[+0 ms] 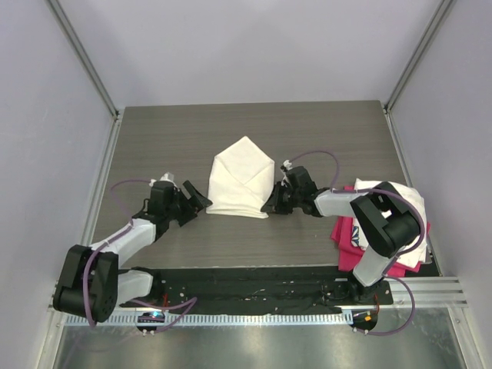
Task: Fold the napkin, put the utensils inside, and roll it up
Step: Fold the napkin
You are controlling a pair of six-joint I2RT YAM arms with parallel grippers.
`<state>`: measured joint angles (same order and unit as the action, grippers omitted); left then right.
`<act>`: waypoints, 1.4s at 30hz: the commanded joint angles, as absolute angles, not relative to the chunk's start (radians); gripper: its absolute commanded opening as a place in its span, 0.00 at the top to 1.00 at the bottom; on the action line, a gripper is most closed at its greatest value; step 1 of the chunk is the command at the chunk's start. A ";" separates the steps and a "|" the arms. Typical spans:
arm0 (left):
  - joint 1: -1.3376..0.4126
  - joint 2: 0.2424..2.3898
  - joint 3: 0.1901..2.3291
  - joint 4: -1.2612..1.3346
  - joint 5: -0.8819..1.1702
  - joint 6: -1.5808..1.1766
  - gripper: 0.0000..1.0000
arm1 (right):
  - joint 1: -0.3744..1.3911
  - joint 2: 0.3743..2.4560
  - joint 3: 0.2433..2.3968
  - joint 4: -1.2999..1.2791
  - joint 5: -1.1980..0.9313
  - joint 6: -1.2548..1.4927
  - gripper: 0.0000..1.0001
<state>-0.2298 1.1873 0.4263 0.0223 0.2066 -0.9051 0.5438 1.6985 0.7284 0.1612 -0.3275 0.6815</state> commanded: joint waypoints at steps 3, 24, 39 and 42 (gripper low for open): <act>-0.235 1.259 0.403 0.270 0.233 -0.910 0.21 | 0.558 1.710 0.663 0.061 -0.268 0.698 0.92; -0.235 1.431 0.410 0.368 0.296 -0.894 0.59 | 0.560 1.709 0.673 0.046 -0.256 0.689 0.92; -0.235 1.493 0.583 0.105 0.333 -0.831 1.00 | 0.560 1.571 0.704 -0.029 -0.137 0.614 0.74; -0.235 1.503 0.612 0.037 0.363 -0.856 1.00 | 0.561 1.487 0.715 -0.044 -0.071 0.562 0.61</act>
